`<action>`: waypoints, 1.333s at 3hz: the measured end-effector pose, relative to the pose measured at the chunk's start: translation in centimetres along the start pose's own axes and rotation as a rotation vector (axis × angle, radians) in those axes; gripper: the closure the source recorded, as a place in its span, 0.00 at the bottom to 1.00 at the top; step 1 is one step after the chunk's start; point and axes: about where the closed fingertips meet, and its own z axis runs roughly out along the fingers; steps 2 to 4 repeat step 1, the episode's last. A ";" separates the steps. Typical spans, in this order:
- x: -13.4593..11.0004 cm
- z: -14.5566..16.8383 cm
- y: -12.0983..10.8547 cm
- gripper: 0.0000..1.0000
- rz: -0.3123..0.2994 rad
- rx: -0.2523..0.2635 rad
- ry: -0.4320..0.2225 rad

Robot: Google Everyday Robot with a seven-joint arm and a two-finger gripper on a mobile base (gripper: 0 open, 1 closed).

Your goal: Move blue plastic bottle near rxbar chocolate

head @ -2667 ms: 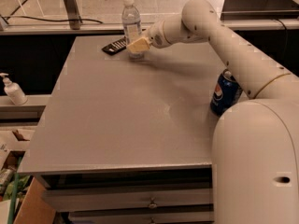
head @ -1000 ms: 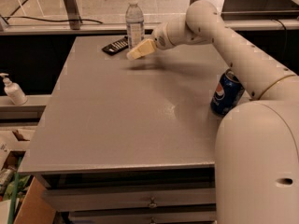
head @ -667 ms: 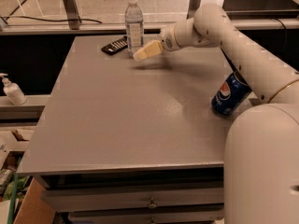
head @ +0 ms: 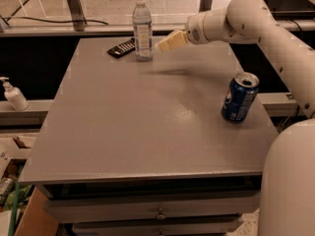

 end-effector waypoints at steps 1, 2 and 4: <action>0.0 0.0 0.0 0.00 0.000 0.000 0.000; 0.0 0.0 0.0 0.00 0.000 0.000 0.000; 0.0 0.0 0.0 0.00 0.000 0.000 0.000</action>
Offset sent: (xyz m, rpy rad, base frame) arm 0.0000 0.0000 0.0000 0.0000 0.0000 0.0000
